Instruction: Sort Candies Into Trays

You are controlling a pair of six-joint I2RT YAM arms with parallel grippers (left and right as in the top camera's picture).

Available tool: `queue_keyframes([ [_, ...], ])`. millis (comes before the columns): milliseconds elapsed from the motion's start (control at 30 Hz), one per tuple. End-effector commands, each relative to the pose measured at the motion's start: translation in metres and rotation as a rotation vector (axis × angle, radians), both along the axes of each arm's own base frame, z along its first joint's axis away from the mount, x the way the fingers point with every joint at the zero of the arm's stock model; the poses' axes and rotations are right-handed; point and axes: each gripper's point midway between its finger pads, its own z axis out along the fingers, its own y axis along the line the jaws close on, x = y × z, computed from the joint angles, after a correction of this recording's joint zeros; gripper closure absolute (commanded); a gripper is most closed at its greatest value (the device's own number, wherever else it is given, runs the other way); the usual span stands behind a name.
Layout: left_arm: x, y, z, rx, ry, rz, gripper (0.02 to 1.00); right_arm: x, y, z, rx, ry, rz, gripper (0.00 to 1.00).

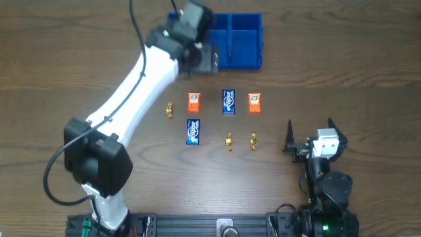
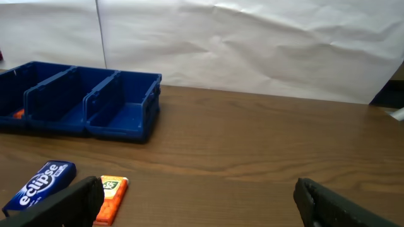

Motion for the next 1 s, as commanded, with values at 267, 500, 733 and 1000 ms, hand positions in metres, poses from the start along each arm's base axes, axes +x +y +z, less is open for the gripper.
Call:
queue_keyframes([
  [267, -0.053, 0.023, -0.134, 0.056, 0.245, 0.066, 0.159, 0.0, -0.002, -0.002, 0.001, 0.003, -0.012, 0.003],
  [500, -0.057, 0.023, -0.149, 0.071, 0.267, 0.062, 0.312, 0.0, -0.002, -0.002, 0.002, 0.003, -0.012, 0.003],
  [733, -0.06, 0.017, -0.163, 0.081, 0.28, 0.047, 0.667, 0.0, -0.002, -0.002, 0.002, 0.003, -0.012, 0.003],
  [1000, -0.037, 0.01, -0.136, 0.035, 0.206, 0.068, 0.717, 0.0, -0.002, -0.002, 0.002, 0.003, -0.012, 0.003],
])
